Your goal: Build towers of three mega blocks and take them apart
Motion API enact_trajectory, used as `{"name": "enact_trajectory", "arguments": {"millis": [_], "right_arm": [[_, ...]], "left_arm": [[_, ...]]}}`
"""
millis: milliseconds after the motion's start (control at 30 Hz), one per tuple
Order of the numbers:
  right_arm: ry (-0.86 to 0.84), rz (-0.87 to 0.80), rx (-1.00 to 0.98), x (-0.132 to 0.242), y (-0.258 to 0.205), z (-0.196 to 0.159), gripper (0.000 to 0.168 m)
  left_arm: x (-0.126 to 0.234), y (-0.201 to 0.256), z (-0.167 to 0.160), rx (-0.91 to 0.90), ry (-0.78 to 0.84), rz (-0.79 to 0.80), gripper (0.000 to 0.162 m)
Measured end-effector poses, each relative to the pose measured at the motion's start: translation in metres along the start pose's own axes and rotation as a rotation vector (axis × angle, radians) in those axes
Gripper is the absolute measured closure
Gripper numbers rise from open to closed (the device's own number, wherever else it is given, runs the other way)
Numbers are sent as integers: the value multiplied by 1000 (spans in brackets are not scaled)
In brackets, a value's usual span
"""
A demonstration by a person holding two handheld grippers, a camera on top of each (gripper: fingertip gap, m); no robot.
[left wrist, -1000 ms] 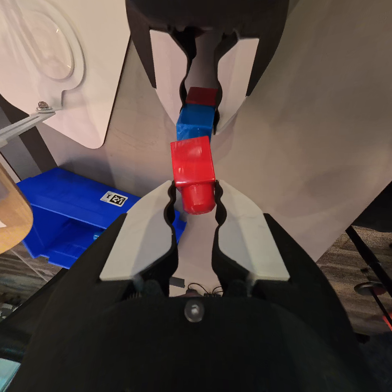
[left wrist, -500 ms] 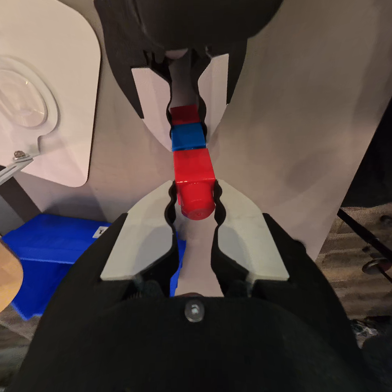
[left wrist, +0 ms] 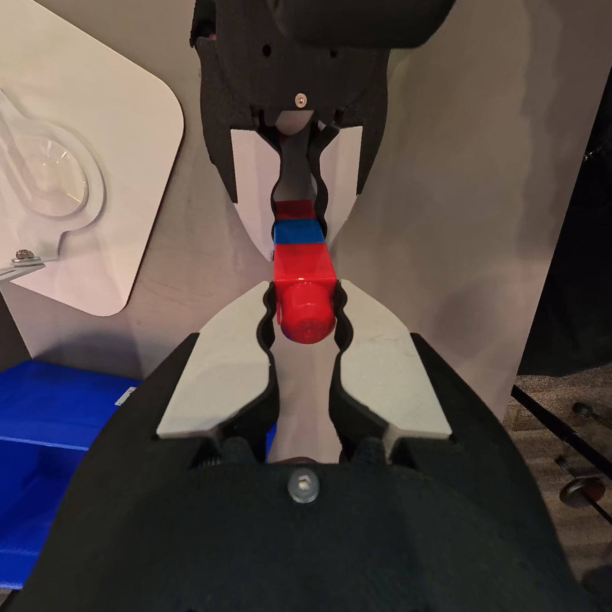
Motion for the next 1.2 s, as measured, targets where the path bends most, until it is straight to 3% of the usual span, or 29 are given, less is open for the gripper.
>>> {"name": "enact_trajectory", "arguments": {"millis": [800,867,1000,1100,1200], "right_arm": [[48,-10,-19,3,2,3,133],[85,0,-43,5,3,5,133],[134,17,-79,9,4,8,133],[171,44,-125,11,7,10,133],[205,68,-156,14,9,11,133]], "left_arm": [[6,0,3,32,81,26,129],[11,0,6,40,115,41,129],[19,-1,3,81,216,115,110],[16,-1,-3,149,345,140,110],[5,-1,-8,194,449,144,121]]}}
Point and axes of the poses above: each gripper's, where its closed fingertips meet, x back along the fingers, z out of its top, y = z × x across the jaws, the point moved 7 cm from there along x, back along the fingers, and after that the axes turned 1 degree about -y, right-handed, at the moved point
